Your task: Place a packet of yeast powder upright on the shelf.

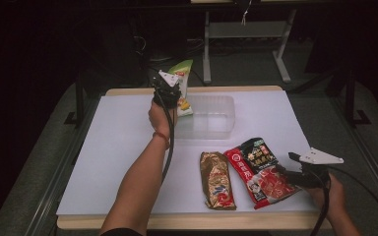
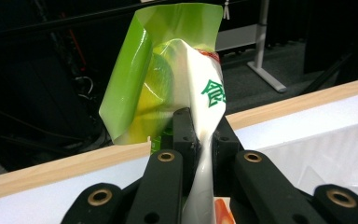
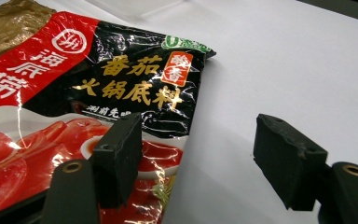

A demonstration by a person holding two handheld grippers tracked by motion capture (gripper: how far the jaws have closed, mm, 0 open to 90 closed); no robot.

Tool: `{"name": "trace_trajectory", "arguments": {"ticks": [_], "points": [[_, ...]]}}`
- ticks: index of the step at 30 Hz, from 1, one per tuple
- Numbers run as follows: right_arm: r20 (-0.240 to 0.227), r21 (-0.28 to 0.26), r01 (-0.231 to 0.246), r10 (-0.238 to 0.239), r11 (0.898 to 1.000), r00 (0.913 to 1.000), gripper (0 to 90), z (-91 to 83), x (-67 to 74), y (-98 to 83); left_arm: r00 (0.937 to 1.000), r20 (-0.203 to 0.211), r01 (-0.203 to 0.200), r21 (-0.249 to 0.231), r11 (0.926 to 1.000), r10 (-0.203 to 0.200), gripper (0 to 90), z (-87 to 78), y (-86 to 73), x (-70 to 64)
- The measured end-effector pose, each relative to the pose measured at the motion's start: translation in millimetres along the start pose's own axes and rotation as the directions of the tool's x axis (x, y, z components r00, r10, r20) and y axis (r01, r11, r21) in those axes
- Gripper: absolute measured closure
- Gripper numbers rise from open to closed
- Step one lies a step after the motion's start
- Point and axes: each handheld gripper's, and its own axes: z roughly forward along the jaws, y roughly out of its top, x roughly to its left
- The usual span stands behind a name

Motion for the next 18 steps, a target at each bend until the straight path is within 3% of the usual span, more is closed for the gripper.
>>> {"name": "trace_trajectory", "arguments": {"ticks": [2,4,8,11,14,16,17,18], "points": [[-0.005,-0.002,0.002,-0.002,1.000,1.0000,32.1,0.3,0.8,0.4,0.9998,0.014,0.010,0.004,0.9999,-0.010,83.5,1.8,0.0,-5.3],[-0.007,0.002,0.002,-0.002,1.000,1.0000,31.9,0.9,0.6,0.1,0.9982,0.056,0.022,0.019,0.9996,-0.023,82.4,2.5,-2.3,-9.7],[-0.010,0.001,0.001,-0.001,1.000,0.9999,32.0,0.2,0.6,-0.7,0.9901,0.135,0.033,0.059,0.9977,-0.041,81.6,-0.3,-14.4,-12.1],[-0.009,0.000,-0.003,0.003,1.000,1.0000,31.9,-1.1,1.1,-1.4,0.9803,0.190,0.041,0.062,0.9972,-0.052,81.1,-7.2,-21.9,-7.0],[-0.007,0.003,0.001,-0.001,1.000,1.0000,31.9,-1.9,1.8,-1.3,0.9596,0.279,0.012,0.082,0.9965,-0.035,77.9,-15.5,-27.0,1.8],[-0.009,0.004,-0.001,0.001,1.000,1.0000,31.9,-2.0,2.5,-1.2,0.9340,0.357,-0.017,0.094,0.9954,-0.017,74.3,-20.2,-30.4,9.9],[-0.010,0.004,-0.002,0.002,1.000,0.9999,31.9,-1.8,2.3,-1.3,0.9248,0.380,-0.030,0.089,0.9956,-0.006,74.0,-23.1,-31.6,14.3],[-0.011,0.003,-0.001,0.001,1.000,0.9999,31.6,-1.3,1.8,-1.5,0.9064,0.422,-0.040,0.101,0.9941,-0.006,74.0,-23.8,-32.1,19.0]]}}
